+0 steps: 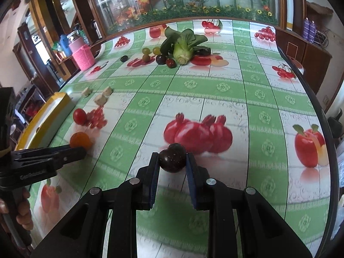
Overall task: Organize fruits
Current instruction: 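Grasp a dark plum with the right gripper while the left gripper grasps a tangerine, then carry the tangerine and plum into the tray and open both grippers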
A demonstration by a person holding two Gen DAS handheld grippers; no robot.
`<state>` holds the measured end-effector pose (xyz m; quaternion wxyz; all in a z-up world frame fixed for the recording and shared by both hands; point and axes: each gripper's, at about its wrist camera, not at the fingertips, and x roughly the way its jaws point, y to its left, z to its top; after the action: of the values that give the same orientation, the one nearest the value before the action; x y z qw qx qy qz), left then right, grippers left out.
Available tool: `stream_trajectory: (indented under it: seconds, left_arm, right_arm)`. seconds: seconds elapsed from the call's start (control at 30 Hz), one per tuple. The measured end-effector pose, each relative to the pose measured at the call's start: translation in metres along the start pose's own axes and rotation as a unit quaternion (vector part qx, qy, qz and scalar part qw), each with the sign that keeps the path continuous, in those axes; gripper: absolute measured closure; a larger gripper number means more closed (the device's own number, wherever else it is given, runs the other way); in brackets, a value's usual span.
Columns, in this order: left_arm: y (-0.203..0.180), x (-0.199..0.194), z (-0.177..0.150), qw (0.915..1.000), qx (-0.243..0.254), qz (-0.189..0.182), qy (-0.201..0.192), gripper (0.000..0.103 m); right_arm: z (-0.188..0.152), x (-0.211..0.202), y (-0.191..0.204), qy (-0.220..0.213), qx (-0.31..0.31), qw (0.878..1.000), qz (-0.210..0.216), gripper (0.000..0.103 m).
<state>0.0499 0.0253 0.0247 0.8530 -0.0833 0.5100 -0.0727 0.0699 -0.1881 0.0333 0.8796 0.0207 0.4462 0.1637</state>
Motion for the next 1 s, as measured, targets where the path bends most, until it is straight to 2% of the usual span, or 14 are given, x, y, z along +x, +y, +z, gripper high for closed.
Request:
stream_trajectory:
  seconds: [0.17,0.23,0.3,0.33,0.37,0.43,0.47,0.67,0.7,0.73,0.77,0.83,1.0]
  left_arm:
    - [0.005,-0.015,-0.023,0.9991,0.041,0.008,-0.005,0.070]
    - [0.008,-0.013,-0.024,0.9992,0.040,0.010,0.000,0.070]
    - [0.010,-0.013,-0.023,0.9995,0.032,-0.004,0.001,0.069]
    - [0.008,-0.013,-0.022,0.9994,0.033,-0.011,-0.001,0.062]
    - [0.005,-0.014,-0.020,0.9992,0.037,-0.012,-0.005,0.048]
    - [-0.004,-0.013,-0.017,0.9984,0.054,0.000,-0.018,0.033]
    - [-0.009,-0.012,-0.015,0.9977,0.064,0.001,-0.022,0.031]
    - [-0.030,0.010,-0.004,0.9949,0.097,0.020,-0.015,0.033]
    - [-0.030,0.015,-0.003,0.9948,0.099,0.024,-0.011,0.037]
    - [-0.030,0.021,-0.002,0.9947,0.098,0.030,-0.008,0.050]
    - [-0.032,0.020,-0.001,0.9931,0.105,0.045,-0.026,0.058]
    - [-0.032,0.023,0.003,0.9921,0.110,0.052,-0.032,0.065]
    - [-0.023,0.022,0.009,0.9962,0.080,0.021,-0.025,0.066]
  right_arm:
    - [-0.019,-0.010,0.008,0.011,-0.005,1.000,-0.006,0.079]
    - [-0.024,-0.009,0.011,0.019,-0.003,1.000,-0.010,0.079]
    - [-0.029,-0.010,0.012,0.021,0.002,1.000,-0.013,0.078]
    - [-0.030,-0.011,0.013,0.022,0.005,1.000,-0.015,0.078]
    - [-0.032,-0.012,0.013,0.022,0.007,1.000,-0.016,0.078]
    - [-0.034,-0.012,0.013,0.024,0.009,0.999,-0.019,0.078]
    - [-0.035,-0.012,0.014,0.026,0.009,0.999,-0.022,0.078]
    - [-0.038,-0.010,0.013,0.029,0.020,0.999,-0.028,0.078]
    - [-0.038,-0.011,0.014,0.028,0.019,0.999,-0.029,0.078]
    - [-0.039,-0.011,0.016,0.027,0.016,0.999,-0.032,0.077]
    - [-0.039,-0.011,0.017,0.026,0.013,0.999,-0.034,0.077]
    - [-0.039,-0.011,0.017,0.024,0.013,0.999,-0.035,0.077]
    - [-0.041,-0.013,0.017,0.016,0.017,0.999,-0.037,0.078]
